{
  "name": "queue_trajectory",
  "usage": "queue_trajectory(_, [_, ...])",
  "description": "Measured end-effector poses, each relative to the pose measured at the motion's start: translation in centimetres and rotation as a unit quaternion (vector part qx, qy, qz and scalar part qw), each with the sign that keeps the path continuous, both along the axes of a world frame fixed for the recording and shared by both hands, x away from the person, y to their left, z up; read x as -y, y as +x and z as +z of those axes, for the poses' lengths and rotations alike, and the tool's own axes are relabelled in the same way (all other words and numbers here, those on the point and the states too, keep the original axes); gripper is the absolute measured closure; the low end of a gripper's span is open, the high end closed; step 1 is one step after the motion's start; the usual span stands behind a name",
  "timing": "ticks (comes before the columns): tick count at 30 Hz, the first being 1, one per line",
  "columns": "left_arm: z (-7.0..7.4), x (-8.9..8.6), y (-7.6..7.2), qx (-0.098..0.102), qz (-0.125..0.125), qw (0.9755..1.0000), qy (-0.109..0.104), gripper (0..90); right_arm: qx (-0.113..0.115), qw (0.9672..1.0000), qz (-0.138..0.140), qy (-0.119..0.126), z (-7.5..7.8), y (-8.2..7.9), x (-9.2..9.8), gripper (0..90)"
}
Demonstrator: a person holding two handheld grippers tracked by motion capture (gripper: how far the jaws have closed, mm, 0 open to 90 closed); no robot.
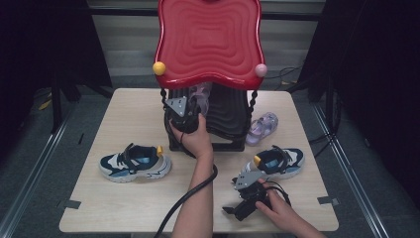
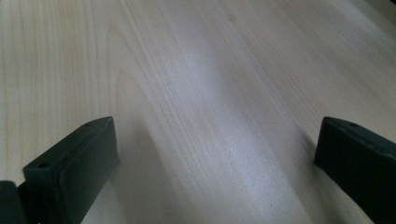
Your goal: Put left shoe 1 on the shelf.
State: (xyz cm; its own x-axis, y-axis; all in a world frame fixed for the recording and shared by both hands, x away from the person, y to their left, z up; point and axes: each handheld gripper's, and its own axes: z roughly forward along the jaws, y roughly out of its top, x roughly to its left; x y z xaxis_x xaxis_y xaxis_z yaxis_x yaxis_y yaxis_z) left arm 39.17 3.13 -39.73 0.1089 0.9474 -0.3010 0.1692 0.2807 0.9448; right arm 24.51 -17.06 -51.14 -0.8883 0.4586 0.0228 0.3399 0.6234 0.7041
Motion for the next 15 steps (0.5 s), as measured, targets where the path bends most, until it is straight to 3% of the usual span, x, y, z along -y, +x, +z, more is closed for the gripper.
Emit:
queue_trajectory(12, [-0.4,0.2,0.8,0.005,0.022,0.9992,-0.033,72.6,0.0,1.0,0.0,0.0,0.0,0.0,0.0,0.0])
queue_trajectory(15, [-0.7,0.6,1.1,0.002,0.022,0.9993,-0.031,72.3,0.001,1.0,-0.001,0.0,0.0,0.0,0.0,0.0])
